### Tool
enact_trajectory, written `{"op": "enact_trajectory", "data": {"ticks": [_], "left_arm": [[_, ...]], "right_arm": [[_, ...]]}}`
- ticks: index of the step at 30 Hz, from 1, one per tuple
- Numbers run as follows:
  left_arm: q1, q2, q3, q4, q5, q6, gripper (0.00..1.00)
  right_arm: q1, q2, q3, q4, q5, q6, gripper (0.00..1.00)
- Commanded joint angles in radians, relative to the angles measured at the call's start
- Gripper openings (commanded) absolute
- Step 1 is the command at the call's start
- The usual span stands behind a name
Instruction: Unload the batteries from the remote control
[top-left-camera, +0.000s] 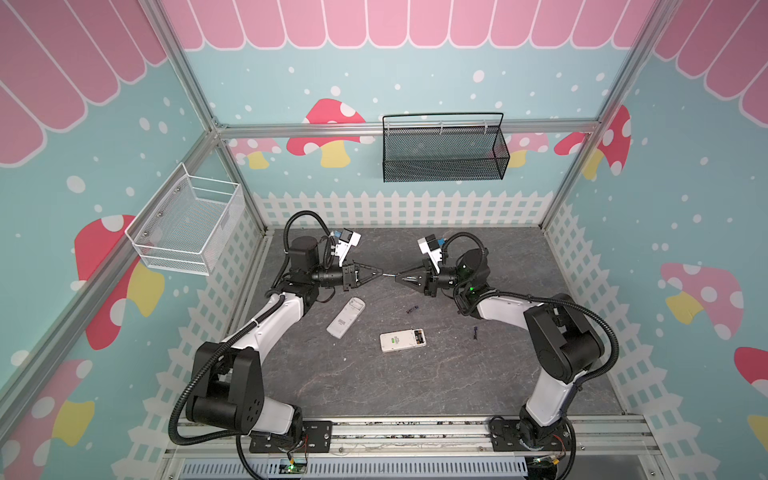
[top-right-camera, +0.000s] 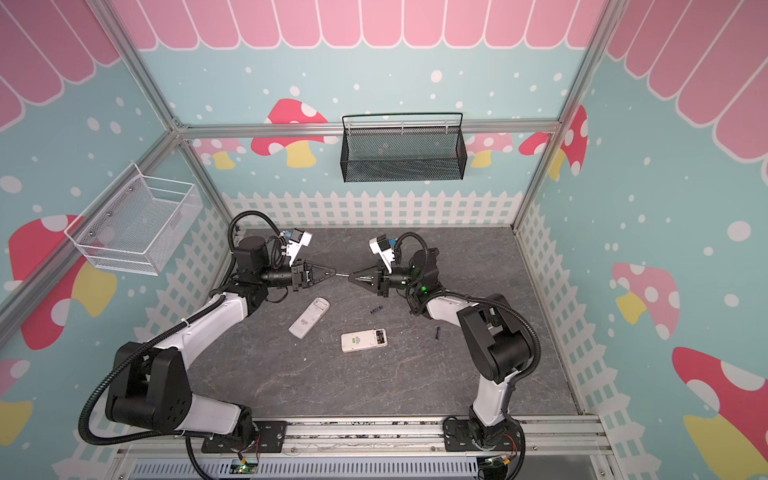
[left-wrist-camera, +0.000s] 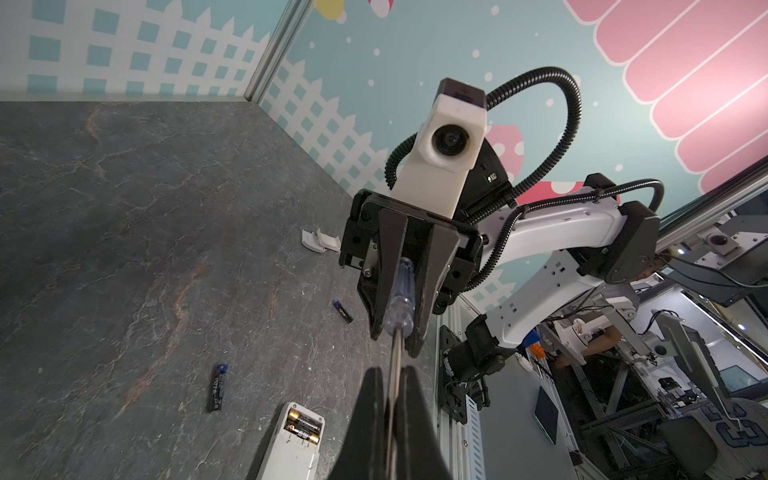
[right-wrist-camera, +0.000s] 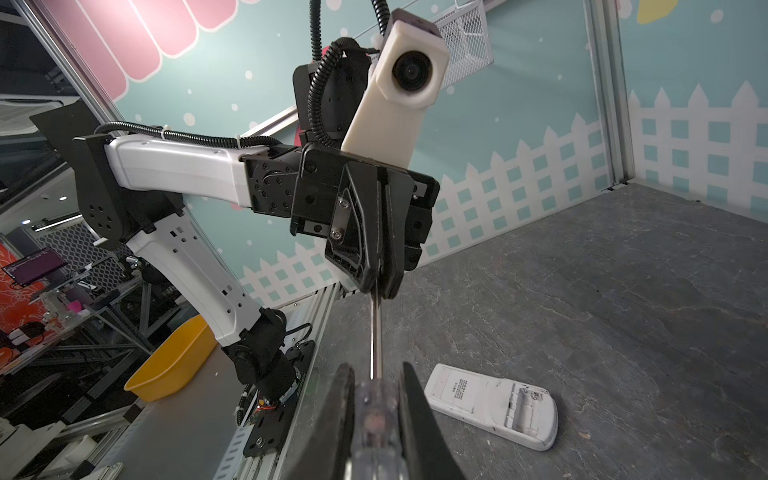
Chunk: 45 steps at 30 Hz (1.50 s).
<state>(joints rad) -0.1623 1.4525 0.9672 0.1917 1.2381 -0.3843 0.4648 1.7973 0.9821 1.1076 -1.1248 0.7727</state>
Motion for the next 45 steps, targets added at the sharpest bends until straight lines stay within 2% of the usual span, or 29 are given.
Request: {"op": "enact_trajectory", "data": {"ticks": [1,3,6,8,11,14,16,21,24,26,31,34,45], "left_arm": [[0.000,-0.008,0.032,-0.081,0.004,0.076,0.15],[0.014,-0.012,0.054,-0.163,-0.010,0.144,0.36],[0.029,-0.015,0.091,-0.338,-0.068,0.310,0.51],[0.023,-0.019,0.133,-0.527,-0.119,0.471,0.56],[-0.008,-0.015,0.162,-0.713,-0.222,0.664,0.63],[-0.074,-0.017,0.149,-0.800,-0.362,0.765,0.72],[-0.125,-0.018,0.147,-0.869,-0.431,0.887,0.76],[-0.219,-0.001,0.074,-0.885,-0.598,0.999,0.89],[-0.243,0.017,0.051,-0.891,-0.674,1.076,0.89],[-0.295,0.039,0.029,-0.869,-0.722,1.100,0.89],[-0.365,0.076,0.004,-0.862,-0.763,1.156,0.89],[-0.381,0.101,-0.010,-0.832,-0.769,1.150,0.89],[-0.456,0.192,-0.010,-0.775,-0.874,1.158,0.90]], "right_arm": [[-0.013,-0.018,-0.045,-0.004,0.040,-0.006,0.00],[-0.024,-0.053,-0.089,-0.006,0.040,-0.029,0.00],[-0.058,-0.119,-0.164,-0.079,0.090,-0.089,0.00],[-0.080,-0.191,-0.205,-0.227,0.120,-0.200,0.00],[-0.099,-0.311,-0.236,-0.499,0.170,-0.420,0.00],[-0.117,-0.398,-0.231,-0.756,0.231,-0.607,0.00],[-0.121,-0.452,-0.224,-0.883,0.265,-0.702,0.00],[-0.122,-0.576,-0.227,-1.102,0.335,-0.932,0.00],[-0.120,-0.630,-0.228,-1.214,0.364,-1.044,0.00],[-0.120,-0.647,-0.235,-1.280,0.380,-1.118,0.00],[-0.106,-0.619,-0.226,-1.417,0.420,-1.239,0.00],[-0.088,-0.605,-0.246,-1.428,0.425,-1.307,0.00],[-0.043,-0.564,-0.273,-1.455,0.447,-1.390,0.00]]}}
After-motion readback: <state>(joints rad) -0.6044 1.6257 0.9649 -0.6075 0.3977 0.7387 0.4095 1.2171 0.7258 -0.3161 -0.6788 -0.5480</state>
